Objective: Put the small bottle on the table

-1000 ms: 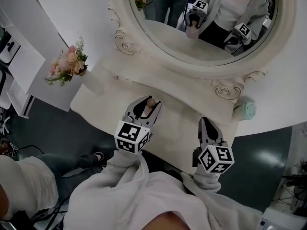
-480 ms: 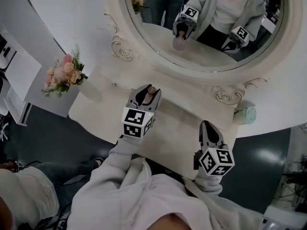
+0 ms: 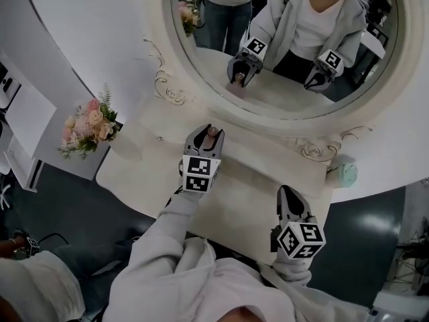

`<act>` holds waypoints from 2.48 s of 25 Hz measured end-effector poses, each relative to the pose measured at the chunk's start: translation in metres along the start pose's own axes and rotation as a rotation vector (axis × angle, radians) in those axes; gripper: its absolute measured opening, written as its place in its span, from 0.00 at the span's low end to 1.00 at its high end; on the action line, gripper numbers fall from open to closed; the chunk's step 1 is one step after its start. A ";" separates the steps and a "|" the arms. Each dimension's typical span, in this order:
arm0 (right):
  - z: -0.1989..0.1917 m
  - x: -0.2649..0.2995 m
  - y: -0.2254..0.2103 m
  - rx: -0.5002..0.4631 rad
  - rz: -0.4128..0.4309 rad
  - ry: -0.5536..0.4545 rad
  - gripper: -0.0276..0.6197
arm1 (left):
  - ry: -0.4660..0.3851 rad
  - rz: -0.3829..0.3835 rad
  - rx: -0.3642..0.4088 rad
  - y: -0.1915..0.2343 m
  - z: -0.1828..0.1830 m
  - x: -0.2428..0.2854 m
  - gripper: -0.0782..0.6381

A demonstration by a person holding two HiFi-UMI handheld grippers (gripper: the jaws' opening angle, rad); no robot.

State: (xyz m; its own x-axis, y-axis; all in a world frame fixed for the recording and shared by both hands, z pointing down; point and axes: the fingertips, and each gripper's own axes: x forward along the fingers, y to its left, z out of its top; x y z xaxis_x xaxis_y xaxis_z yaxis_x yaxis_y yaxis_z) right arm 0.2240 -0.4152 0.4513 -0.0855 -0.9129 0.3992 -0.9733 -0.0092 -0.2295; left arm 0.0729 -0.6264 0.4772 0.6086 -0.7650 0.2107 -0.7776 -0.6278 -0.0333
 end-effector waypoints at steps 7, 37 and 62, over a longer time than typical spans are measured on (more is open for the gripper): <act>-0.005 0.000 -0.003 0.001 -0.020 0.023 0.10 | -0.043 0.043 -0.021 0.008 -0.002 0.016 0.33; -0.026 -0.011 0.017 -0.011 0.077 0.063 0.10 | -0.058 0.002 0.048 0.002 -0.008 0.028 0.56; -0.041 -0.074 0.040 -0.036 0.175 0.002 0.10 | -0.005 -0.057 -0.171 -0.072 -0.015 -0.140 0.56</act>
State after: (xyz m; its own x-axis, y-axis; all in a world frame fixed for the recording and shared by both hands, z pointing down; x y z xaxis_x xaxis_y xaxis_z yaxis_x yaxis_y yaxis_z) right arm 0.1829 -0.3317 0.4487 -0.2544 -0.8986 0.3574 -0.9506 0.1644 -0.2633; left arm 0.0416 -0.4717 0.4652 0.6527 -0.7299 0.2031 -0.7573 -0.6368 0.1449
